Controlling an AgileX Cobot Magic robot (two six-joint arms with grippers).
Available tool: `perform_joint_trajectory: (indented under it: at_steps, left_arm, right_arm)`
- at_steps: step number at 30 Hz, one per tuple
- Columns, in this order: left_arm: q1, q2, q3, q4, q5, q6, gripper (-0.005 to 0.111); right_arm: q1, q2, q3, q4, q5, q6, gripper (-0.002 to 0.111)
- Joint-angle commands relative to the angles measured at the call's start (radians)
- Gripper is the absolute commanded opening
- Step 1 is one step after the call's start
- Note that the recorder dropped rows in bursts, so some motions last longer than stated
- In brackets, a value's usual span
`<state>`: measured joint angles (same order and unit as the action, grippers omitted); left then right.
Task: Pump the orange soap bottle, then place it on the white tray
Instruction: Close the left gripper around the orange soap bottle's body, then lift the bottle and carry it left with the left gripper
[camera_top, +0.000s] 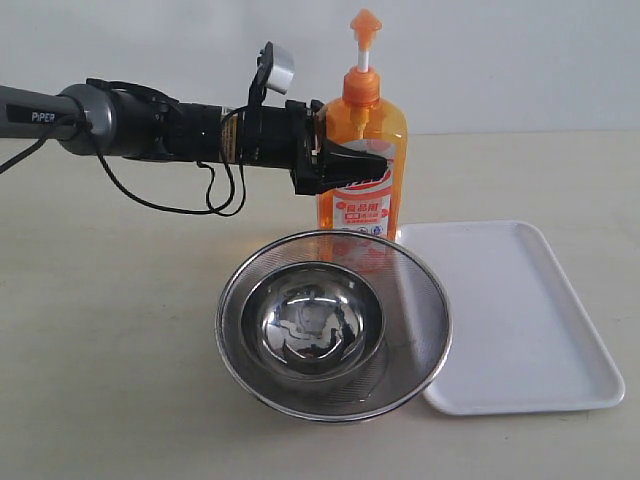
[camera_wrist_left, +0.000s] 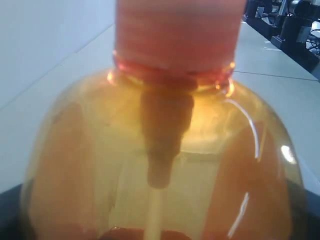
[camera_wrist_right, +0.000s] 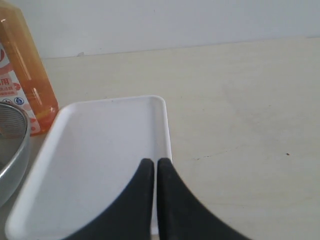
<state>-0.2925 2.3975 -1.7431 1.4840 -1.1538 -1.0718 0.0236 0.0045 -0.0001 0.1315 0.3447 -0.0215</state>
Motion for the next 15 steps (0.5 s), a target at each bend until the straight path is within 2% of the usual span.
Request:
perform_joint_trajectory:
  at_steps: [1, 5, 10, 15]
  left_arm:
    - [-0.008, -0.002, -0.007, -0.036, -0.03, -0.013, 0.007]
    - [-0.008, -0.002, -0.007, -0.041, -0.028, -0.013, 0.007]
    - [-0.002, -0.012, -0.007, -0.199, -0.026, -0.013, 0.007]
    - [0.03, -0.069, -0.007, -0.188, 0.03, -0.011, 0.005]
  right_arm:
    - [-0.003, -0.005, 0.0, -0.005, -0.011, 0.0, 0.0]
    - [-0.003, -0.005, 0.0, -0.005, -0.011, 0.0, 0.0]
    - [-0.003, -0.005, 0.0, -0.005, -0.011, 0.0, 0.0]
    - [-0.003, -0.005, 0.0, -0.005, -0.011, 0.0, 0.0]
